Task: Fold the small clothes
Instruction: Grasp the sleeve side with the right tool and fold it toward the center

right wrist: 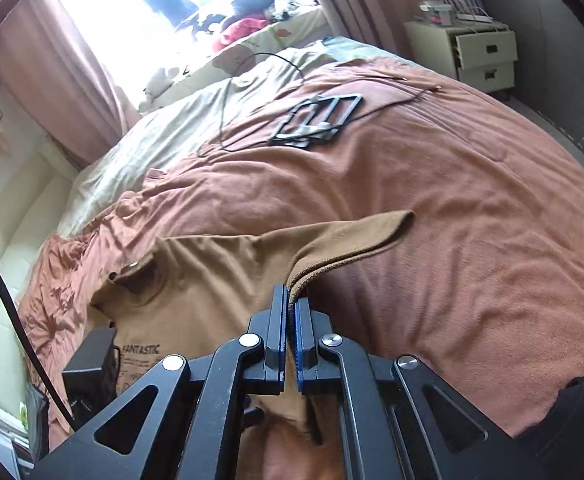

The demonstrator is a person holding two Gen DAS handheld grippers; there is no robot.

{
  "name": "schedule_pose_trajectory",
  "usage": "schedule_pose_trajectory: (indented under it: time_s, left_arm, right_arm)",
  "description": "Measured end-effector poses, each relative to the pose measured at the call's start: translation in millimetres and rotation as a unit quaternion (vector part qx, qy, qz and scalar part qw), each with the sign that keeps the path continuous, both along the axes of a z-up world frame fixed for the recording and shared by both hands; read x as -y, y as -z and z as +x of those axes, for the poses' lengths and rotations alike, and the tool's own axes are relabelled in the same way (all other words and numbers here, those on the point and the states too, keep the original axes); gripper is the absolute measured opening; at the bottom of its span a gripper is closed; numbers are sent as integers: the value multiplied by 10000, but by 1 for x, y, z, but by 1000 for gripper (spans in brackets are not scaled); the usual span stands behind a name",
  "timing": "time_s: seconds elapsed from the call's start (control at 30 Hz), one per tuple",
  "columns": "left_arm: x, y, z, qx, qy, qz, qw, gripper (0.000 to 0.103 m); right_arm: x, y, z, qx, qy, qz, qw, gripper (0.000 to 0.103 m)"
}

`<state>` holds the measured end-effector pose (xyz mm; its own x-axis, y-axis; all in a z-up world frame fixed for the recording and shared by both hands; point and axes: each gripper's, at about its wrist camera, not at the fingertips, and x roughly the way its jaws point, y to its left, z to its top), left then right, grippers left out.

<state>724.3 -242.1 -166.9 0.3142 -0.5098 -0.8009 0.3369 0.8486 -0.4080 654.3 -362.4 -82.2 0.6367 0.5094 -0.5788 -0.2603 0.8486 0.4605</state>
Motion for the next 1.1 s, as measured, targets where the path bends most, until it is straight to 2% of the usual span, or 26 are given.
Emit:
schedule_pose_trajectory:
  time_s: [0.47,0.67,0.9,1.03,1.07,1.1]
  left_arm:
    - [-121,-32,-5,252,-1001,404,9938,23]
    - [-176,-37,-8,270,-1302,376,9904,23]
    - [-220,-36,-17,265,-1430,376,9887,23]
    - [-236,-33,-20,225,-1514,340,9876,23]
    - [-238,-33,-21,204,-1535,350,9873,26]
    - [-239,-32,-21,178,-1546,364,9871,31]
  right_arm:
    - [-69,-8,3,42,-346,-147,9993,0]
    - [-109,-5,10,-26,-488,-365,9981,0]
    - [-163,15,19,-217,-752,-648,9948,0]
    - [-185,34,25,-519,-917,-776,9914,1]
    - [-186,39,27,-613,-951,-763,9906,1]
    - [-186,39,30,-687,-959,-708,9905,7]
